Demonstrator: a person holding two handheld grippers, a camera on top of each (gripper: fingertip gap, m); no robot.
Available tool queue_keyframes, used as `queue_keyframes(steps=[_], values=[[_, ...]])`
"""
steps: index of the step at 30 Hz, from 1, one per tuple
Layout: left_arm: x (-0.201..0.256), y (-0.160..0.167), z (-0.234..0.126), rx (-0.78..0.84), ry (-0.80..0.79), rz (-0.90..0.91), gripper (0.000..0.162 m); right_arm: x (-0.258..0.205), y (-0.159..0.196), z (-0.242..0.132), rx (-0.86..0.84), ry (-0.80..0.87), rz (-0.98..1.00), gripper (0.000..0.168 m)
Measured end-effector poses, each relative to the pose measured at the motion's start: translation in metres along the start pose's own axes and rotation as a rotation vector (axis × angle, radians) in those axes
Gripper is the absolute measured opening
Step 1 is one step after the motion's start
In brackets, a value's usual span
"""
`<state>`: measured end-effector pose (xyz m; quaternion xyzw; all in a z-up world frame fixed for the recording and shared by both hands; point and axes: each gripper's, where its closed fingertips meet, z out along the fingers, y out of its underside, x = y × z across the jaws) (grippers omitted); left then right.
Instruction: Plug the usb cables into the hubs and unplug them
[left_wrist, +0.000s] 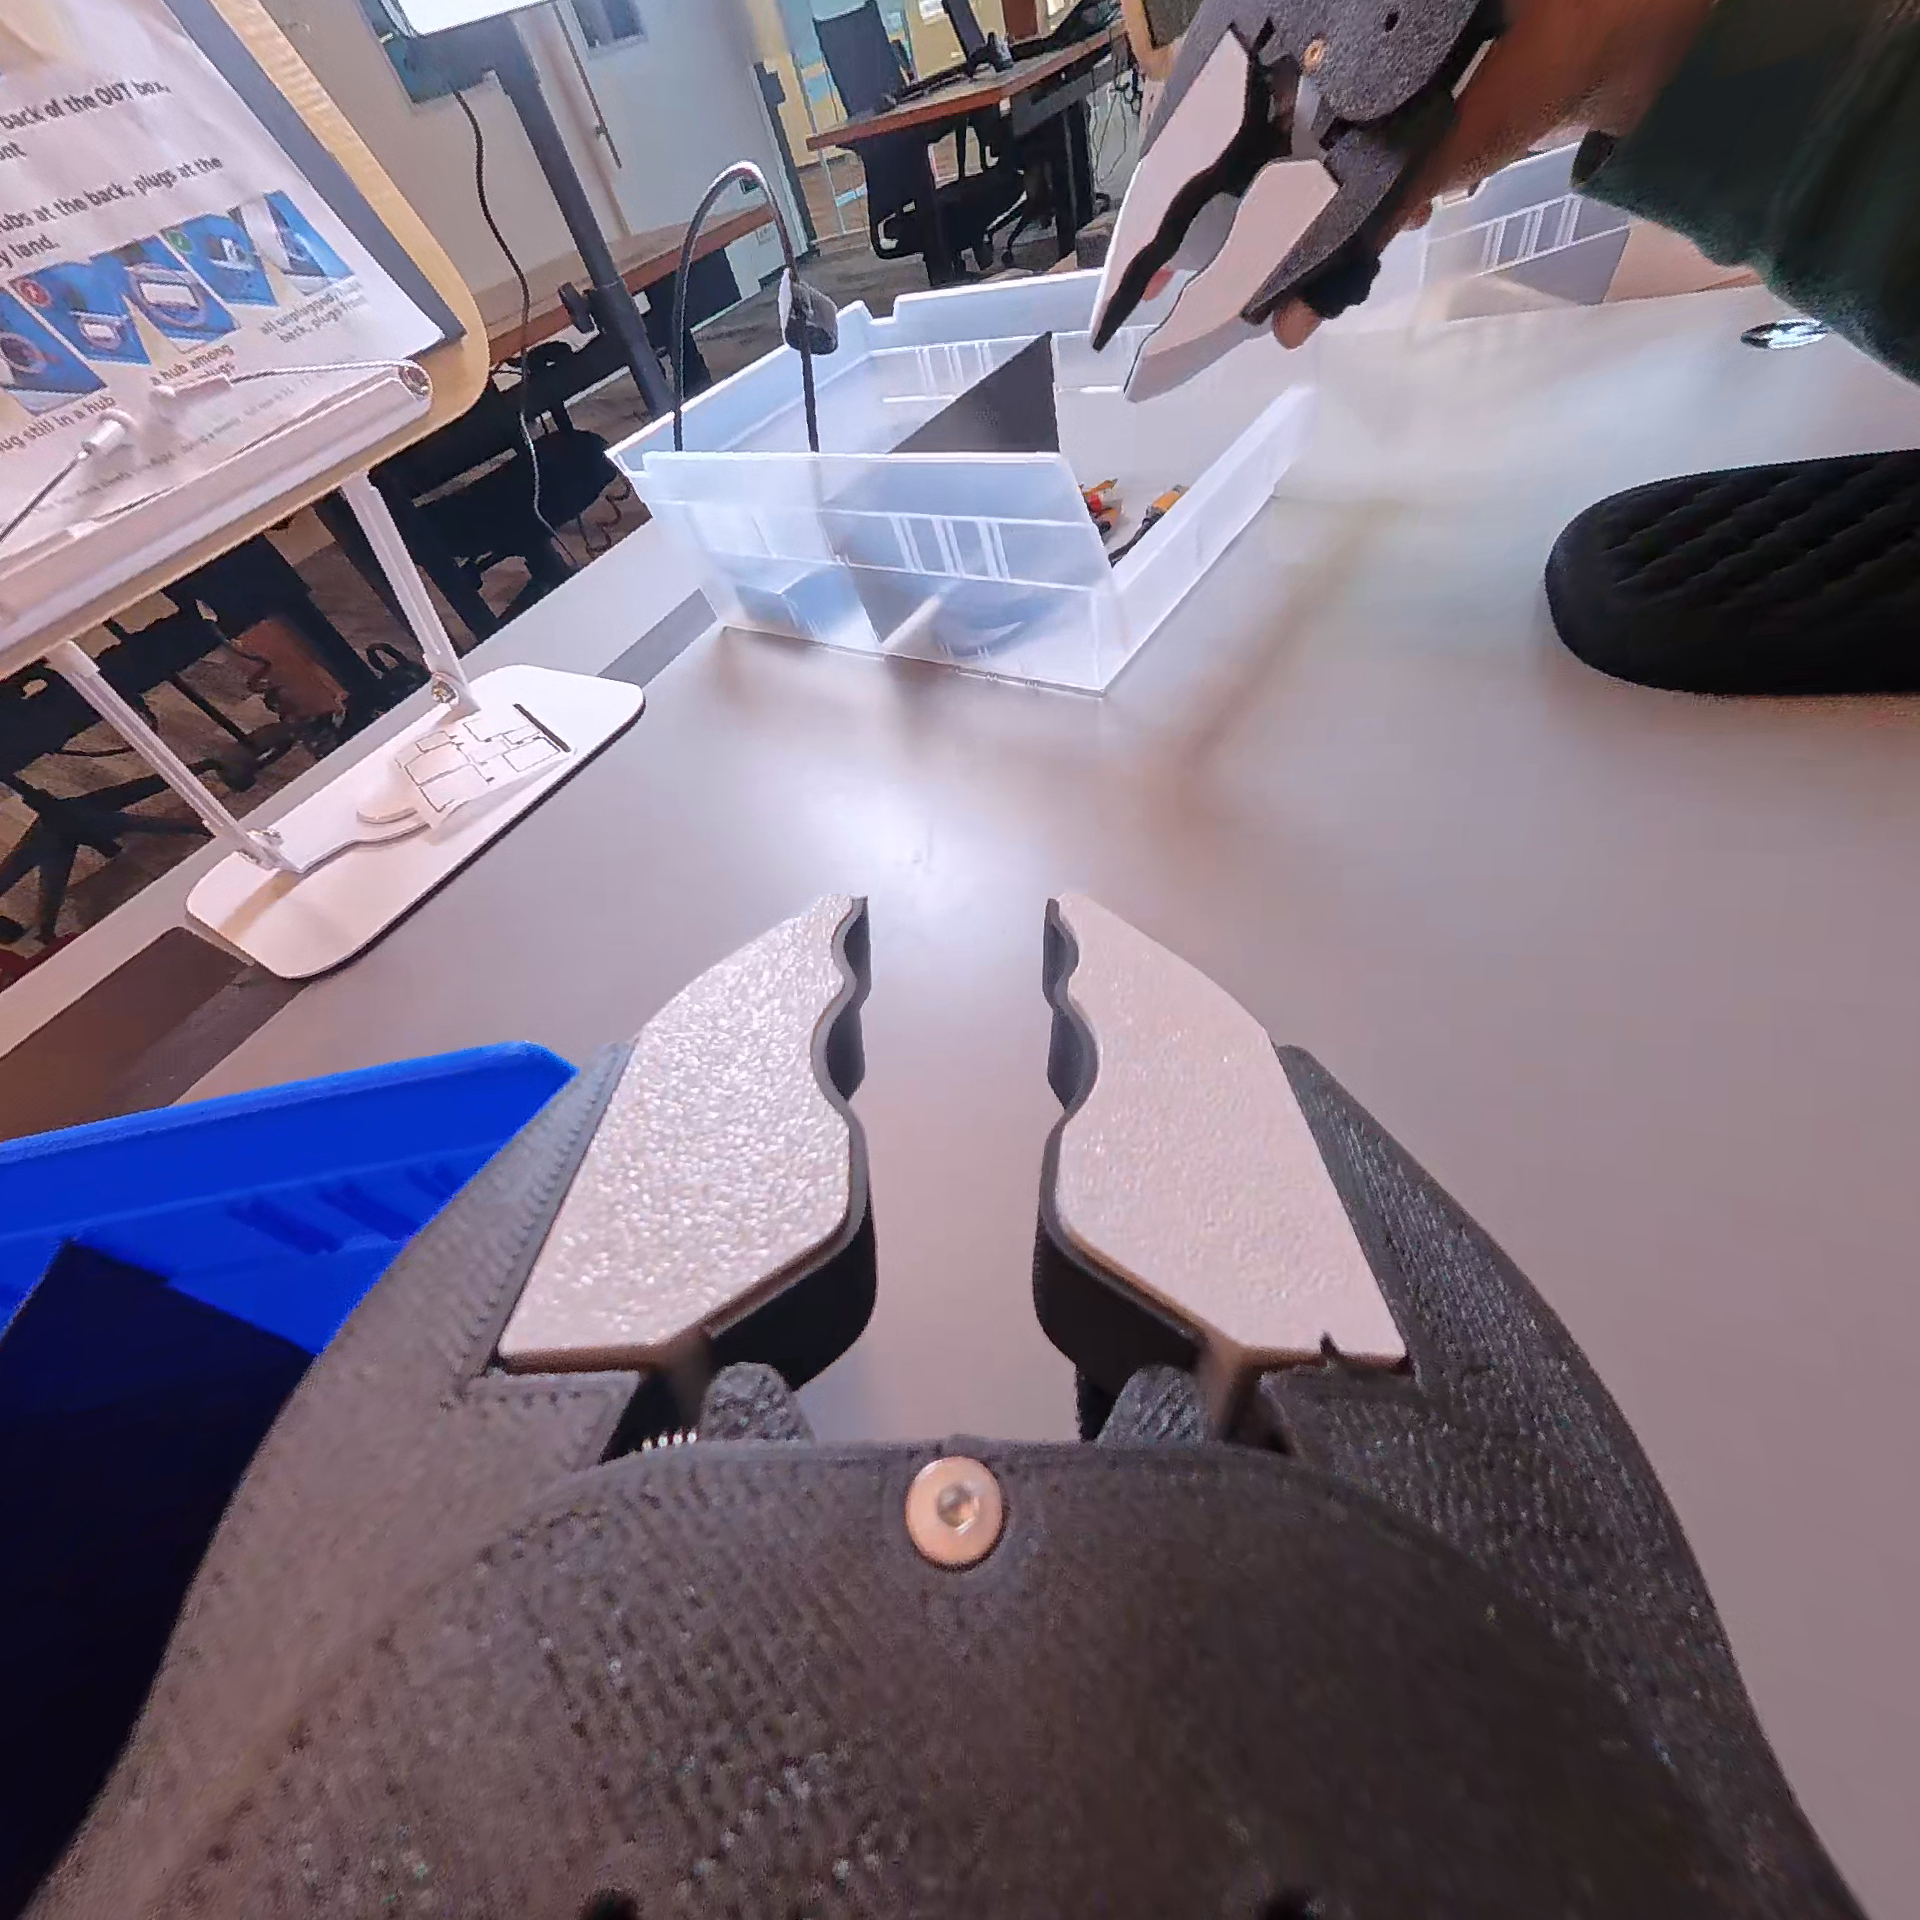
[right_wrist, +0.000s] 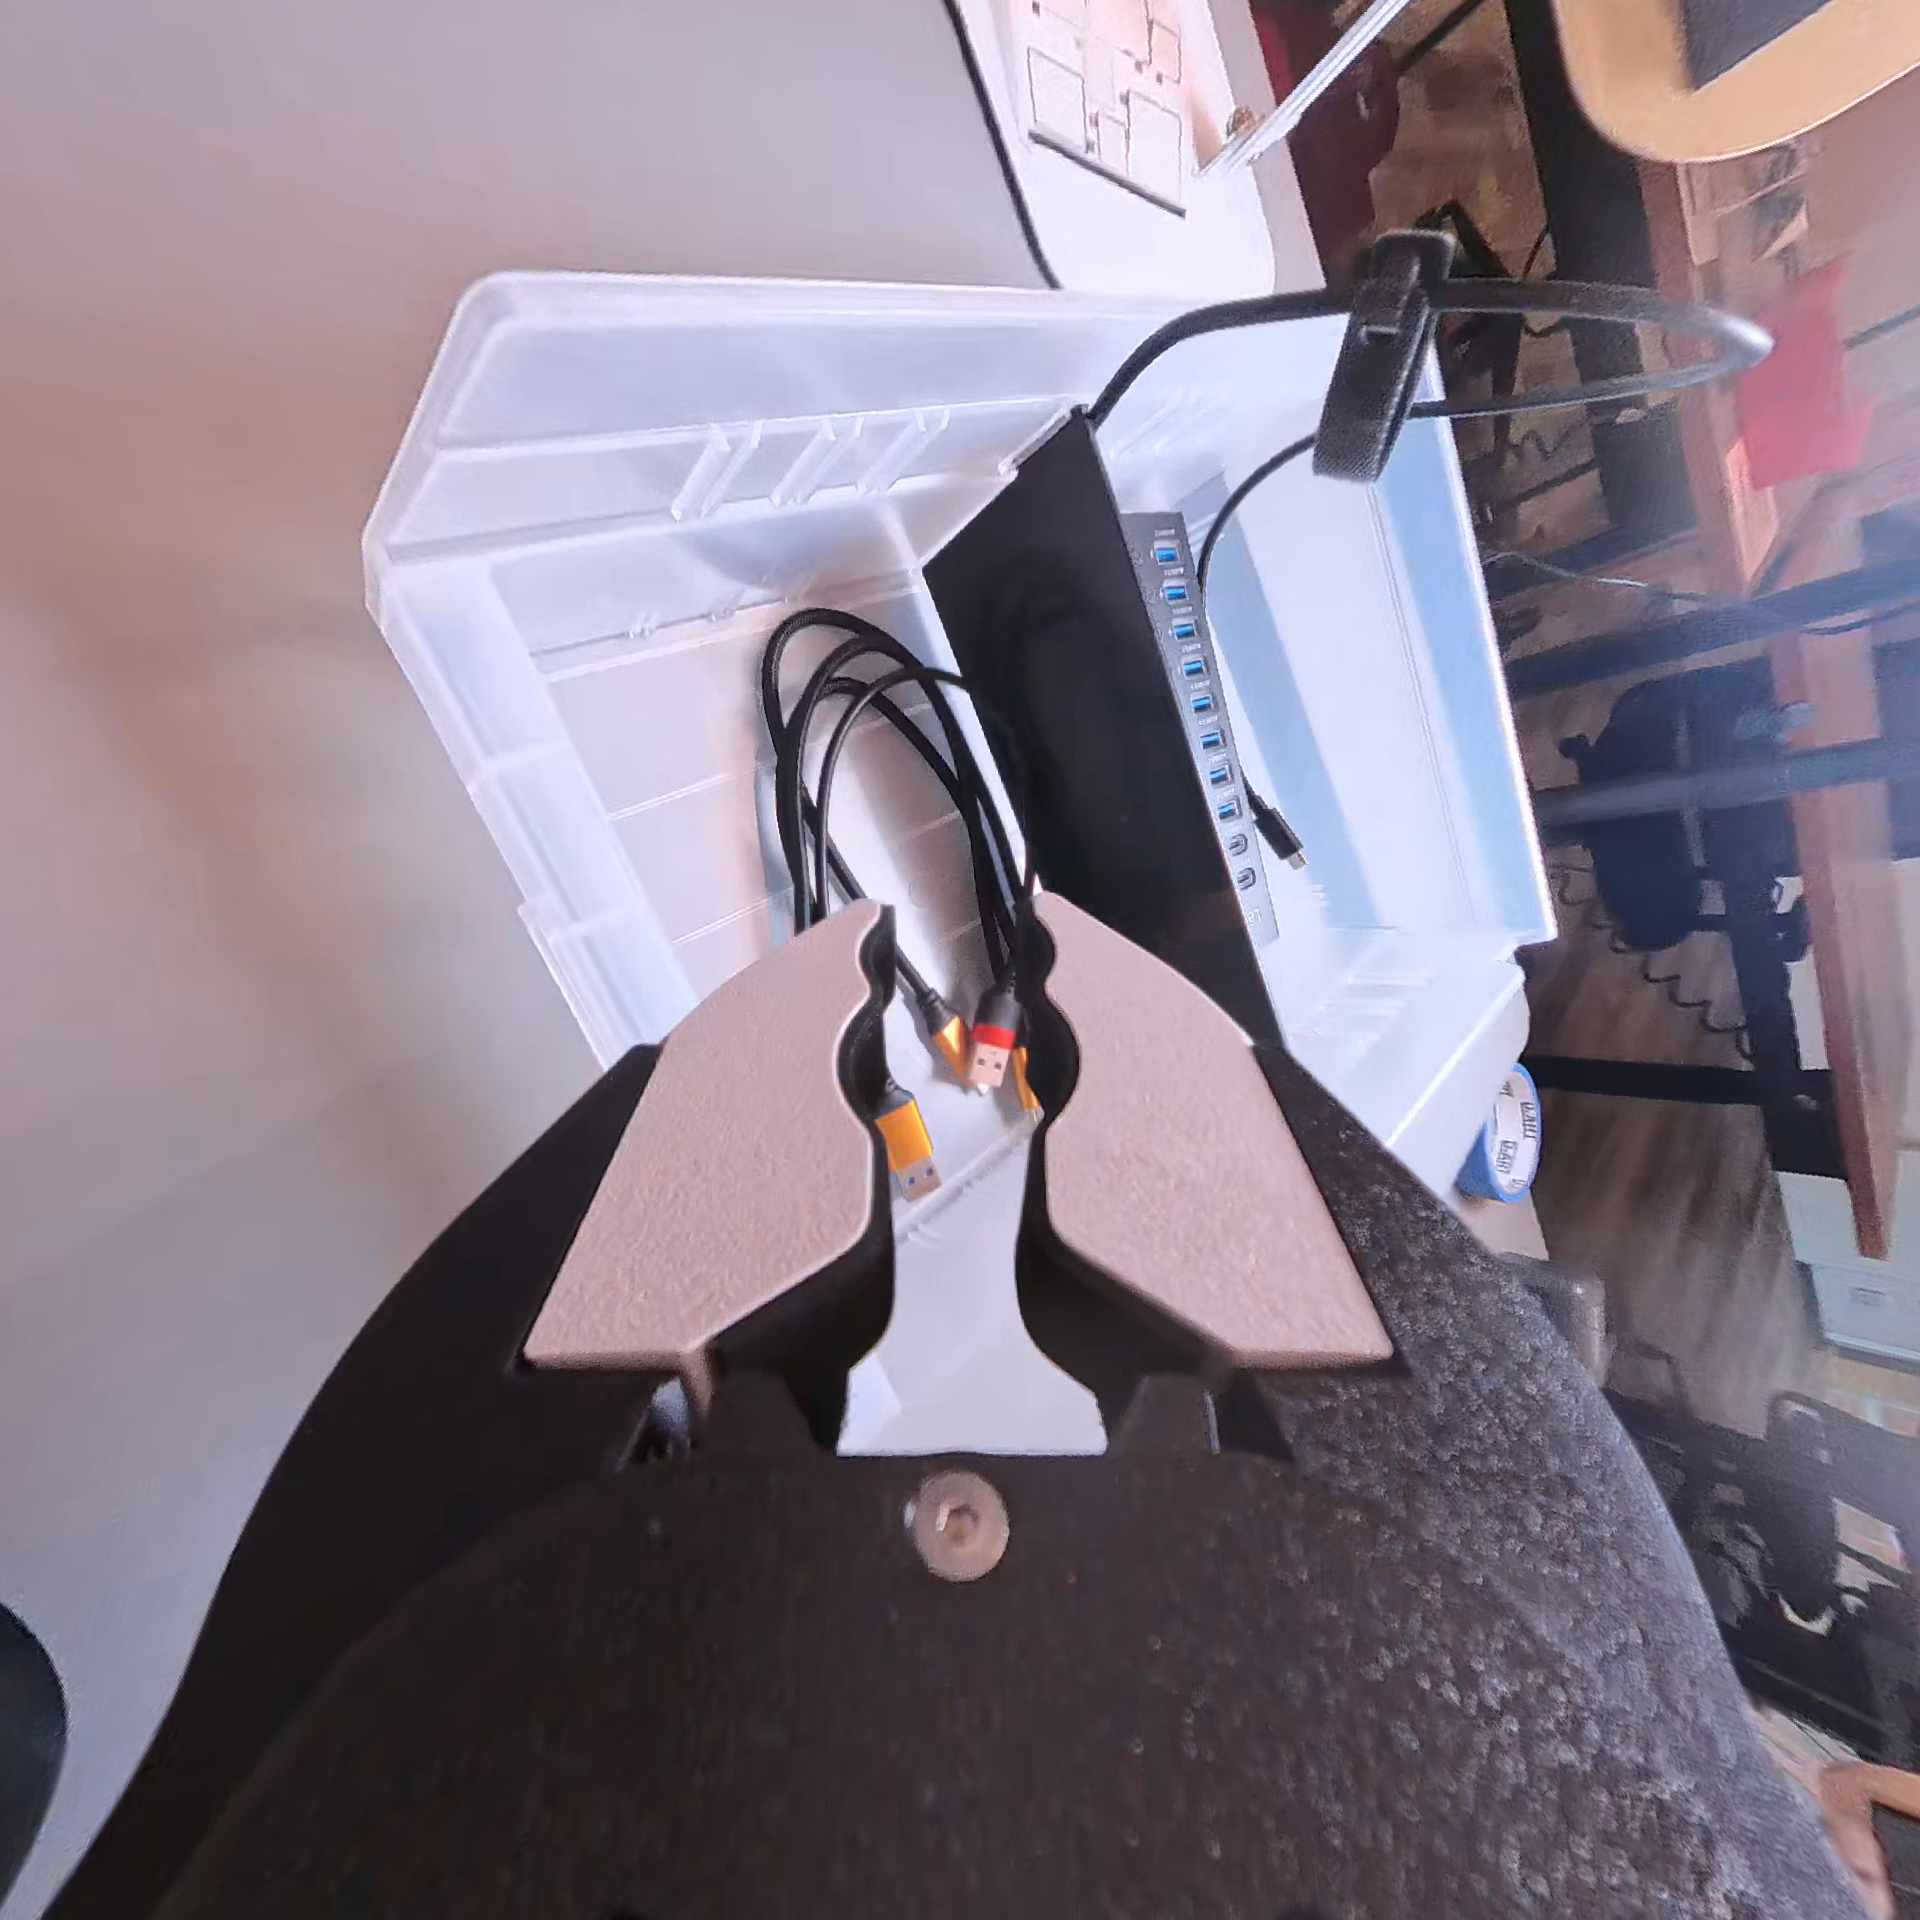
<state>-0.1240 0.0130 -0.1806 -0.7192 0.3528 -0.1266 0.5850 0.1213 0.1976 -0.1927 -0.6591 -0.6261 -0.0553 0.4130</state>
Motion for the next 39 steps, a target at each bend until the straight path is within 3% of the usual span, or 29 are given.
queue_keyframes(steps=[7,11,14,17,19,33,39], values=[[-0.019,0.019,-0.002,-0.12,-0.081,0.055,0.035,0.011,-0.046,-0.049,0.286,0.073,0.135,0.023],[-0.06,0.064,-0.035,-0.491,-0.216,0.158,0.053,-0.014,-0.066,-0.065,0.435,0.036,0.236,0.023],[-0.074,0.103,-0.057,-0.727,-0.195,0.122,0.062,-0.036,-0.07,-0.06,0.482,0.019,0.268,0.023],[-0.064,0.139,-0.063,-0.933,-0.067,0.154,0.044,-0.048,-0.067,-0.046,0.476,0.036,0.254,0.023],[-0.064,0.139,-0.056,-0.924,-0.051,0.192,0.029,-0.052,-0.064,-0.038,0.473,0.027,0.261,0.023],[-0.058,0.123,-0.009,-0.744,0.16,0.386,0.029,-0.055,-0.039,-0.013,0.403,0.05,0.295,0.023],[-0.084,0.112,0.008,-0.64,-0.028,0.526,0.033,-0.071,-0.021,0.006,0.27,0.051,0.169,0.036]])
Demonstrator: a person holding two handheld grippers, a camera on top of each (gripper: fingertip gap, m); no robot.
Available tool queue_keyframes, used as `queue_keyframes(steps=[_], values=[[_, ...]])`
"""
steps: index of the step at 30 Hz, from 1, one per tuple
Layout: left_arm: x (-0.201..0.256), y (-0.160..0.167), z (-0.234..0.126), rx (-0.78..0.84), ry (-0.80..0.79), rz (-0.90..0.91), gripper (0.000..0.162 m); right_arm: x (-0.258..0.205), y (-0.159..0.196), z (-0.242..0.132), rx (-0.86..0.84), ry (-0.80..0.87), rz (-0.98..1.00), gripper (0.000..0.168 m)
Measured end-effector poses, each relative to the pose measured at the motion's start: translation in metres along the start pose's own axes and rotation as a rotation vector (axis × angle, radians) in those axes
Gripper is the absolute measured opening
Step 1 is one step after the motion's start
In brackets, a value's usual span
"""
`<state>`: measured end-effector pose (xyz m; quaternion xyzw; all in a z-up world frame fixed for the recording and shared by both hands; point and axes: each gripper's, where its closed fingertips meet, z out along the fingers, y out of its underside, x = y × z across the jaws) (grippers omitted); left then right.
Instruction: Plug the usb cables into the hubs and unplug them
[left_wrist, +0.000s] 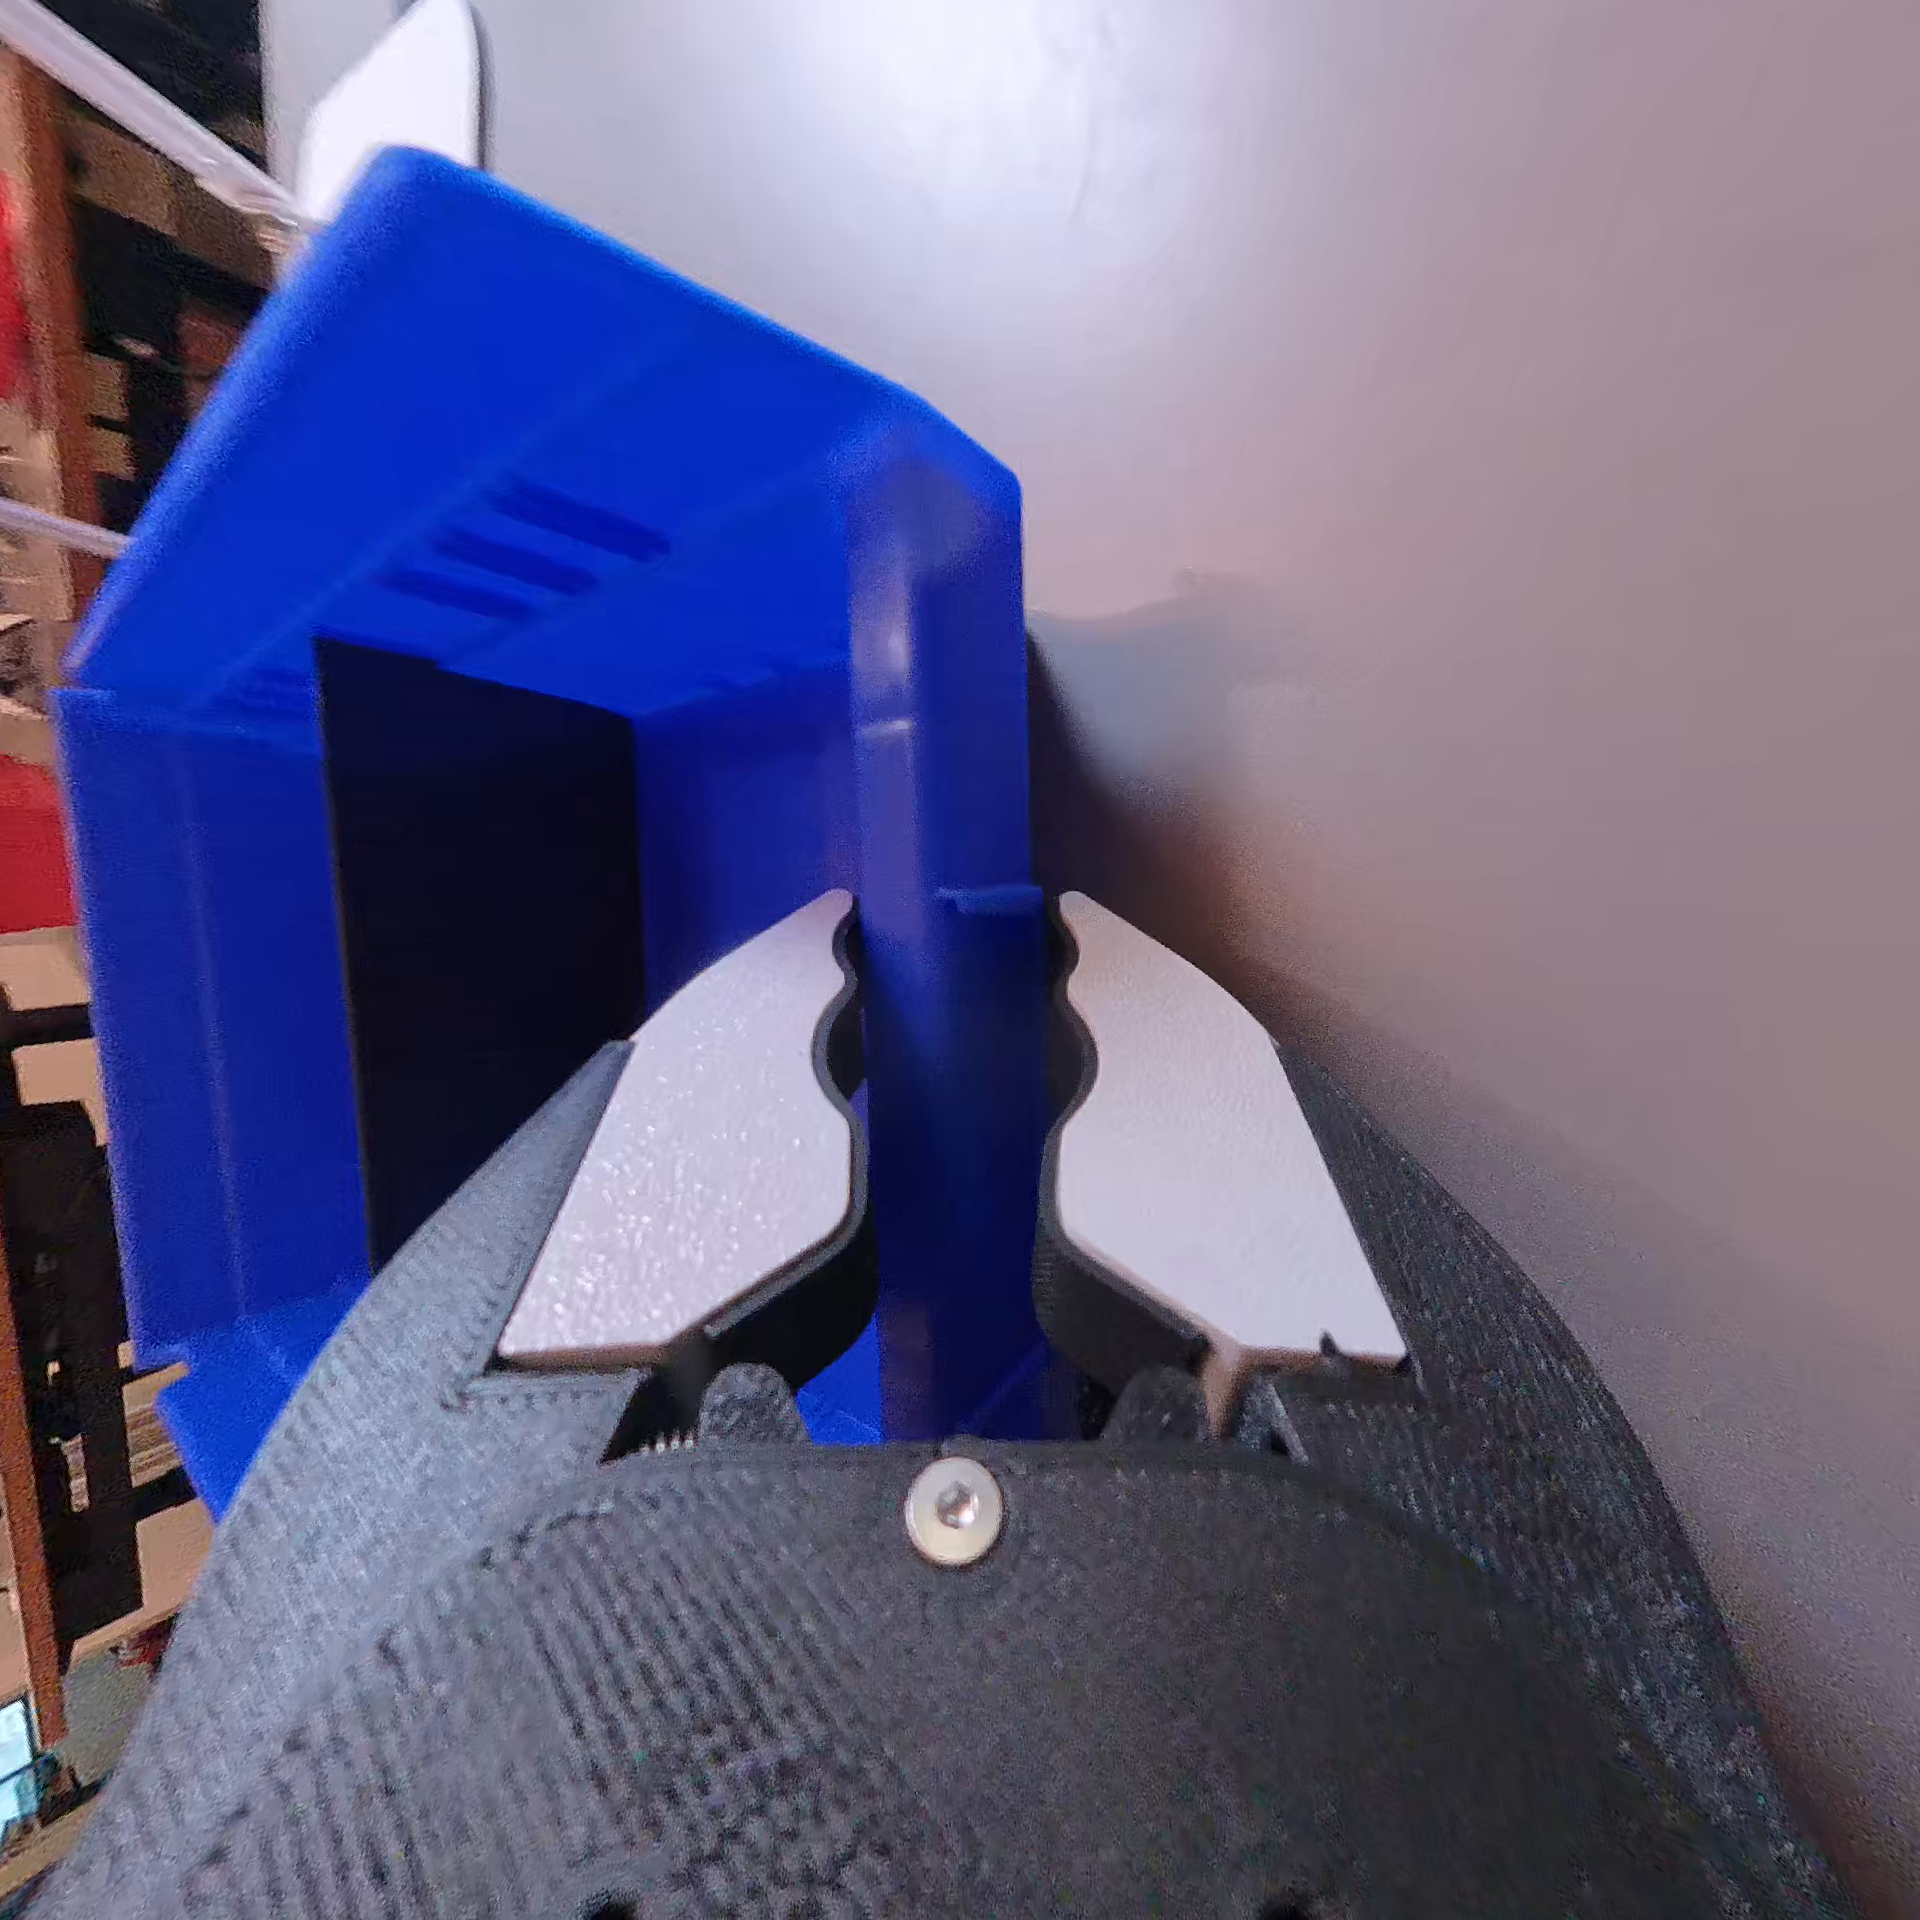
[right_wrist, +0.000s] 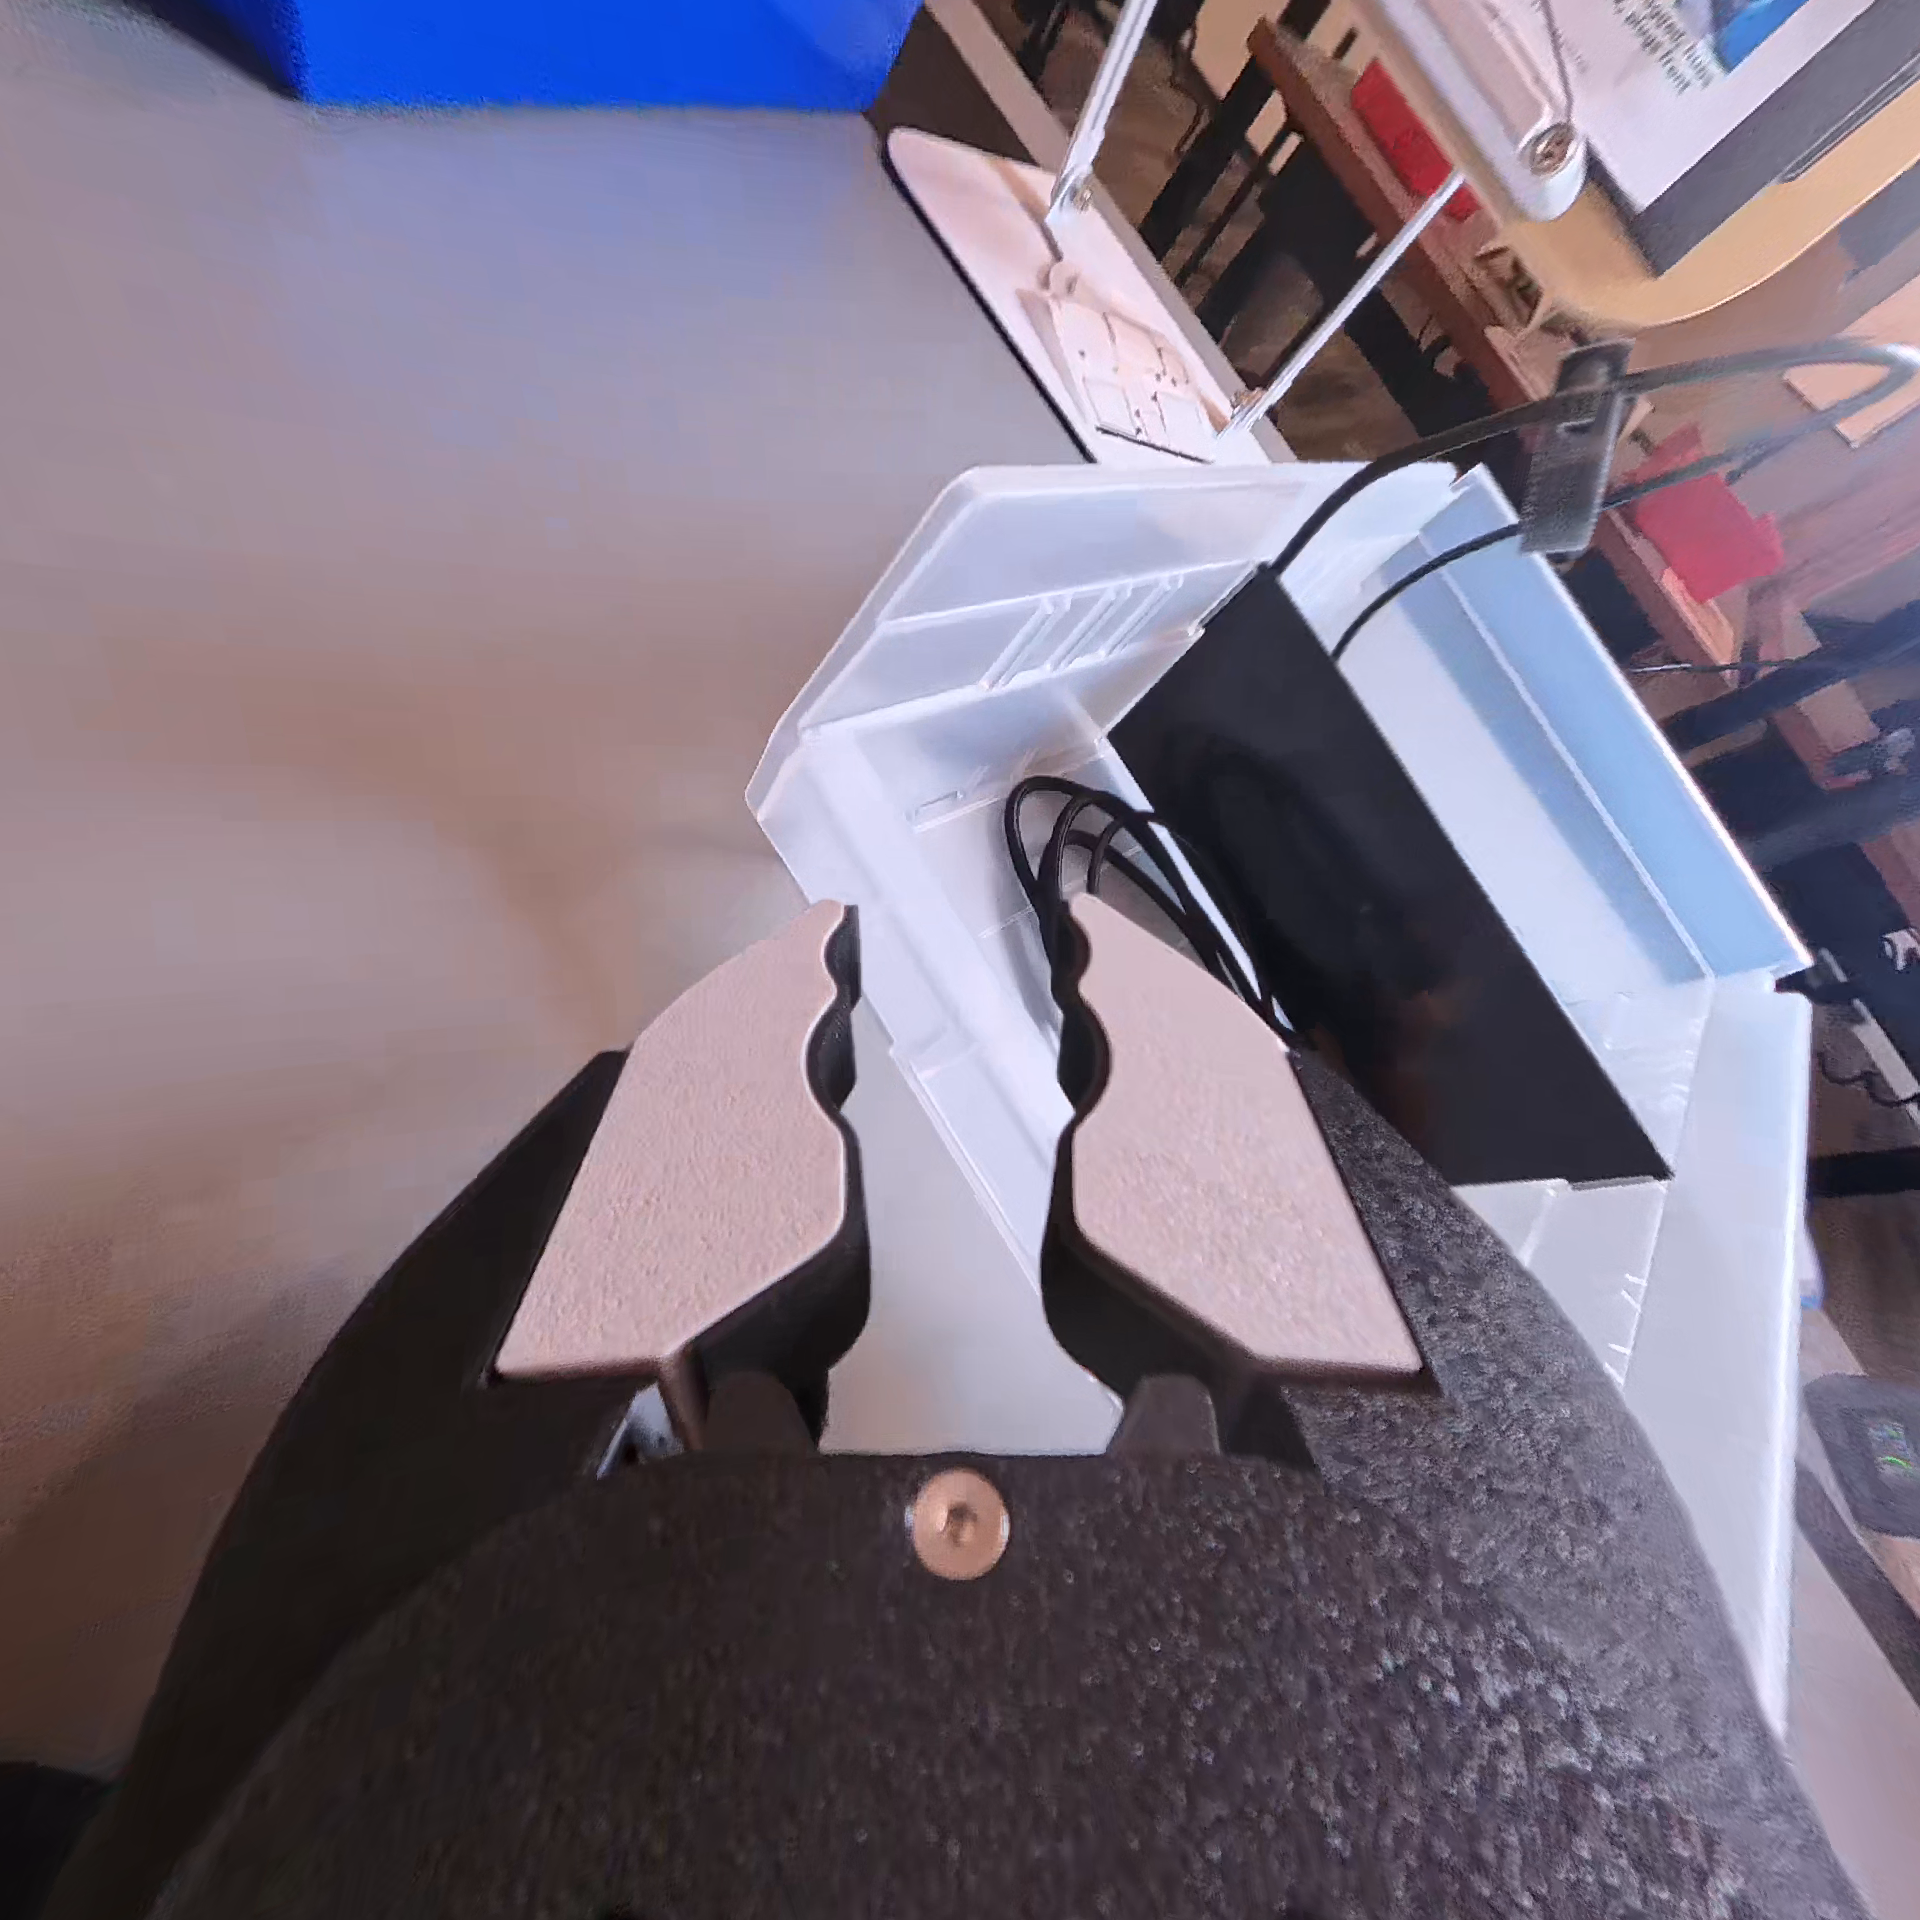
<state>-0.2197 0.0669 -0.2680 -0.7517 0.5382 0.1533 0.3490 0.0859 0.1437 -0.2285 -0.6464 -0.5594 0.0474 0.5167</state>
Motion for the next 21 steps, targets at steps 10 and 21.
queue_keyframes(steps=[10,21], values=[[0.008,-0.058,-0.069,0.513,-0.084,-0.36,0.025,-0.003,0.018,0.027,-0.194,0.077,-0.288,0.045],[0.048,-0.062,-0.031,0.462,0.074,-0.364,0.028,-0.023,0.008,0.036,-0.231,0.019,-0.55,0.032]])
